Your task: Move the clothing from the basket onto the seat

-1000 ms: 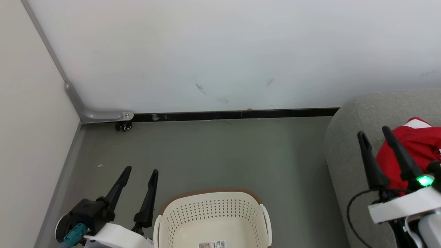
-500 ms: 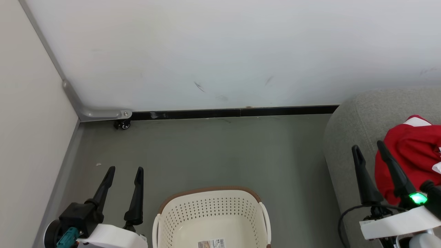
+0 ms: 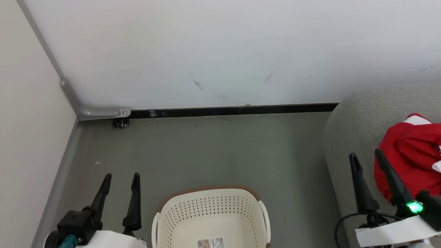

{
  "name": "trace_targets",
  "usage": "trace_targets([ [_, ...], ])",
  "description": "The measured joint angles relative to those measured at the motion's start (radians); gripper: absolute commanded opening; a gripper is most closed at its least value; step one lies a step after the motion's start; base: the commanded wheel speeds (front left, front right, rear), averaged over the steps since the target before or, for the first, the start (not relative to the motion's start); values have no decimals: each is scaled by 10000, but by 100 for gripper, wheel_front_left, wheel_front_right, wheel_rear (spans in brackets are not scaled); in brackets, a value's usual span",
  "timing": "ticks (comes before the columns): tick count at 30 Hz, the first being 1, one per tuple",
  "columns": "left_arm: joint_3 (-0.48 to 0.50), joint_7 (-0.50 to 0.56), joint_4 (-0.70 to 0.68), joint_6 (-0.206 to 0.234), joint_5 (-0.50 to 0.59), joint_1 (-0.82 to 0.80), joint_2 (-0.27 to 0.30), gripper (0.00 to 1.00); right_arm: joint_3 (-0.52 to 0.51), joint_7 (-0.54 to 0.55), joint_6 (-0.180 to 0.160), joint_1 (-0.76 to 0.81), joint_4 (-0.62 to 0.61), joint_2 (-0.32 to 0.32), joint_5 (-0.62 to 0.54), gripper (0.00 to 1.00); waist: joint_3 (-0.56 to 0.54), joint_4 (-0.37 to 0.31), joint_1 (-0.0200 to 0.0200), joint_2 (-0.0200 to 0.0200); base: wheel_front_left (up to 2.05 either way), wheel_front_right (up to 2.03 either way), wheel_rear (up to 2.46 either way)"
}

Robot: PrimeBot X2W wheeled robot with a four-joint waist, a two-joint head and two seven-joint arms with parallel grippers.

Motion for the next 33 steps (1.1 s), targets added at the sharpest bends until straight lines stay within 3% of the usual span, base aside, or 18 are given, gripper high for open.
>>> trace_targets([
  [33, 608, 0, 462, -604, 337, 192, -516, 100, -274, 0, 0, 145, -280, 485, -673, 100, 4, -160, 0, 0, 0, 0, 0],
])
